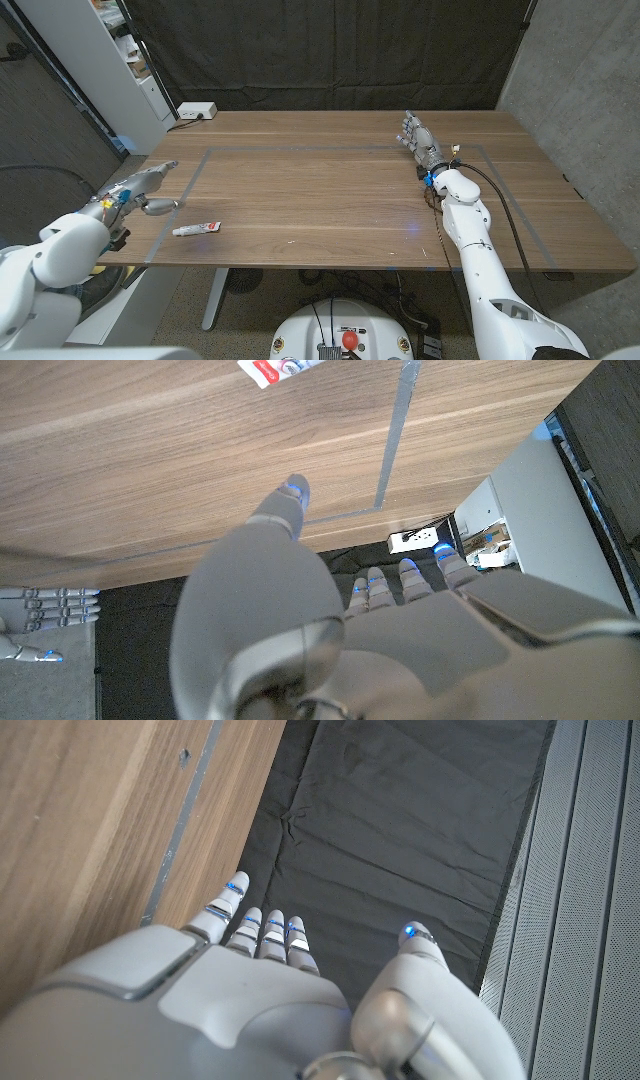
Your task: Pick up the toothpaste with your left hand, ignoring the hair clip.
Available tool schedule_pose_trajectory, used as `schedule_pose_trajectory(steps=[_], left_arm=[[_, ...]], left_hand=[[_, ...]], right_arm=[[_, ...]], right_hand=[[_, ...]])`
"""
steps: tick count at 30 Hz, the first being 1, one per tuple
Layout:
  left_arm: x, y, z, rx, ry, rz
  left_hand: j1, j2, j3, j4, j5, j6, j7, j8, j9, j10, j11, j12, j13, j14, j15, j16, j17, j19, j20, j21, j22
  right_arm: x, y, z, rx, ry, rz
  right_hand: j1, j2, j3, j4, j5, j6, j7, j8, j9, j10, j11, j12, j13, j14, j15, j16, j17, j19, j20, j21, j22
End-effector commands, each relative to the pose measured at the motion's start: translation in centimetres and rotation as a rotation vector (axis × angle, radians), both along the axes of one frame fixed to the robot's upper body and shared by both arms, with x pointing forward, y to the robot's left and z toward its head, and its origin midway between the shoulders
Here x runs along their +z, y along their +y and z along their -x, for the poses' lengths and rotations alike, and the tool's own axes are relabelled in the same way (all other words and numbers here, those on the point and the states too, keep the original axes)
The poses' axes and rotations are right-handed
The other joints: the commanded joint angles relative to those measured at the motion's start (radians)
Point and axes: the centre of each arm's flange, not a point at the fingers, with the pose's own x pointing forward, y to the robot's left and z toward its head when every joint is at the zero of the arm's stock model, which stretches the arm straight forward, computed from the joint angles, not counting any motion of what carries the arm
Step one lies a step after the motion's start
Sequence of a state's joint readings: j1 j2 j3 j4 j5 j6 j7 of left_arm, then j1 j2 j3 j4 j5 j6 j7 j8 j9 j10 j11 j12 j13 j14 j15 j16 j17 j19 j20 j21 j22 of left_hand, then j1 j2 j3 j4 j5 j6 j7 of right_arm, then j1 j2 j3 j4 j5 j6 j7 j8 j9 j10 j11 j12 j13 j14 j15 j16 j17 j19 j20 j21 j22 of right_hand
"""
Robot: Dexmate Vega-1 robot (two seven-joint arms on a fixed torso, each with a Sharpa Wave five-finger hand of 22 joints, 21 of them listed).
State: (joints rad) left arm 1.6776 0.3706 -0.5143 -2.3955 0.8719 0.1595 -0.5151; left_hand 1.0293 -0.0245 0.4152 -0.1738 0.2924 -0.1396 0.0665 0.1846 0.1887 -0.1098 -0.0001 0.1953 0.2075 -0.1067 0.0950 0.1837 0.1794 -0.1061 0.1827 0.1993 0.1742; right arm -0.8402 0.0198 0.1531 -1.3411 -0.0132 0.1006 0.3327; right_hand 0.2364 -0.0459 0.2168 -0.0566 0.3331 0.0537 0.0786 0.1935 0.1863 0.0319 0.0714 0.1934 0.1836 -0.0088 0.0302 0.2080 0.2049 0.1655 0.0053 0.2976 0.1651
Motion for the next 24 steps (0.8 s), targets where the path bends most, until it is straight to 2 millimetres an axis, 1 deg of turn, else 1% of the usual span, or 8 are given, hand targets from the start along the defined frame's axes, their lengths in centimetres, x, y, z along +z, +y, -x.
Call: schedule_pose_trajectory(steps=[1, 3, 6, 9, 17, 19, 21, 24], left_arm=[[0.6, -0.4, -0.3, 0.042, 0.058, -0.066], [0.6, -0.4, -0.1, 0.044, 0.042, -0.07], [0.7, -0.5, 0.0, 0.04, 0.049, -0.078], [0.7, -0.6, 0.0, 0.045, 0.076, -0.092], [0.3, -1.4, 0.1, 0.096, 0.107, -0.187], [0.2, -1.4, 0.1, 0.091, 0.102, -0.195], [-0.1, -1.3, 0.1, 0.052, 0.081, -0.157], [-0.3, -1.7, 0.0, 0.066, 0.079, -0.214]], left_hand=[[0.029, -0.002, 0.0, 0.005, -0.013, -0.045, 0.009, -0.004, 0.006, -0.04, 0.012, -0.003, 0.004, -0.026, 0.002, -0.005, 0.001, -0.011, 0.009, -0.005, 0.005], [0.043, -0.001, -0.005, 0.008, -0.021, -0.084, 0.021, -0.007, 0.006, -0.069, 0.021, -0.005, 0.006, -0.038, 0.007, -0.005, 0.001, -0.015, 0.009, -0.005, 0.006], [0.048, -0.001, -0.006, 0.009, -0.023, -0.096, 0.022, -0.007, 0.006, -0.073, 0.019, -0.003, 0.006, -0.04, 0.005, -0.004, 0.002, -0.017, 0.006, -0.006, 0.006], [0.059, 0.004, -0.005, 0.01, -0.028, -0.105, 0.025, -0.004, 0.006, -0.079, 0.021, -0.001, 0.007, -0.042, 0.01, -0.003, 0.002, -0.018, 0.009, -0.005, 0.006], [0.076, 0.014, 0.0, 0.007, -0.041, -0.116, 0.017, 0.001, 0.006, -0.088, 0.018, 0.003, 0.008, -0.05, 0.011, -0.003, 0.002, -0.025, 0.009, -0.006, 0.006], [0.081, 0.016, 0.001, 0.007, -0.045, -0.114, 0.012, 0.003, 0.006, -0.087, 0.014, 0.005, 0.008, -0.051, 0.01, -0.002, 0.002, -0.028, 0.009, -0.007, 0.006], [0.087, 0.019, 0.003, 0.006, -0.05, -0.11, 0.006, 0.007, 0.007, -0.084, 0.009, 0.008, 0.009, -0.051, 0.007, -0.001, 0.002, -0.028, 0.009, -0.006, 0.006], [0.095, 0.022, 0.004, 0.006, -0.058, -0.1, -0.002, 0.013, 0.007, -0.072, -0.002, 0.016, 0.009, -0.048, 0.004, 0.001, 0.002, -0.027, 0.009, -0.005, 0.006]], right_arm=[[0.0, -0.6, -0.1, -0.007, -0.003, -0.015], [-0.1, -0.7, -0.1, -0.007, -0.005, -0.018], [-0.2, -0.8, -0.1, -0.008, -0.006, -0.024], [-0.3, -0.9, -0.1, -0.007, -0.007, -0.028], [-0.2, -0.9, 0.0, -0.006, -0.013, -0.033], [-0.2, -0.8, 0.0, -0.005, -0.015, -0.033], [-0.2, -0.8, 0.0, -0.005, -0.016, -0.034], [-0.2, -0.7, 0.1, -0.005, -0.017, -0.036]], right_hand=[[0.016, 0.0, 0.002, -0.005, 0.006, 0.002, 0.001, 0.003, 0.001, 0.003, 0.001, -0.001, 0.004, 0.005, 0.004, 0.002, -0.001, 0.007, 0.0, -0.004, 0.003], [0.018, -0.001, 0.002, -0.006, 0.007, 0.002, 0.001, 0.003, 0.001, 0.004, 0.0, 0.0, 0.004, 0.005, 0.005, 0.001, -0.001, 0.007, 0.0, -0.004, 0.003], [0.02, -0.001, 0.002, -0.008, 0.007, 0.002, 0.001, 0.003, 0.001, 0.004, 0.001, 0.0, 0.004, 0.005, 0.005, 0.001, -0.002, 0.007, 0.0, -0.006, 0.003], [0.024, -0.003, 0.002, -0.01, 0.008, 0.002, 0.001, 0.003, 0.001, 0.003, 0.0, -0.001, 0.004, 0.005, 0.005, 0.001, -0.002, 0.008, 0.0, -0.008, 0.003], [0.029, -0.004, 0.002, -0.014, 0.009, 0.002, 0.001, 0.003, 0.001, 0.004, 0.0, 0.0, 0.004, 0.006, 0.004, 0.001, -0.002, 0.009, 0.001, -0.011, 0.003], [0.03, -0.005, 0.002, -0.016, 0.009, 0.002, 0.001, 0.003, 0.001, 0.003, 0.001, -0.001, 0.004, 0.006, 0.004, 0.001, -0.002, 0.009, 0.0, -0.013, 0.003], [0.031, -0.005, 0.002, -0.016, 0.01, 0.002, 0.001, 0.003, 0.001, 0.003, 0.001, -0.001, 0.004, 0.005, 0.005, 0.0, -0.002, 0.009, 0.001, -0.013, 0.003], [0.033, -0.006, 0.002, -0.017, 0.01, 0.002, 0.001, 0.003, 0.002, 0.004, 0.001, 0.0, 0.004, 0.005, 0.005, 0.0, -0.002, 0.01, 0.0, -0.015, 0.003]])
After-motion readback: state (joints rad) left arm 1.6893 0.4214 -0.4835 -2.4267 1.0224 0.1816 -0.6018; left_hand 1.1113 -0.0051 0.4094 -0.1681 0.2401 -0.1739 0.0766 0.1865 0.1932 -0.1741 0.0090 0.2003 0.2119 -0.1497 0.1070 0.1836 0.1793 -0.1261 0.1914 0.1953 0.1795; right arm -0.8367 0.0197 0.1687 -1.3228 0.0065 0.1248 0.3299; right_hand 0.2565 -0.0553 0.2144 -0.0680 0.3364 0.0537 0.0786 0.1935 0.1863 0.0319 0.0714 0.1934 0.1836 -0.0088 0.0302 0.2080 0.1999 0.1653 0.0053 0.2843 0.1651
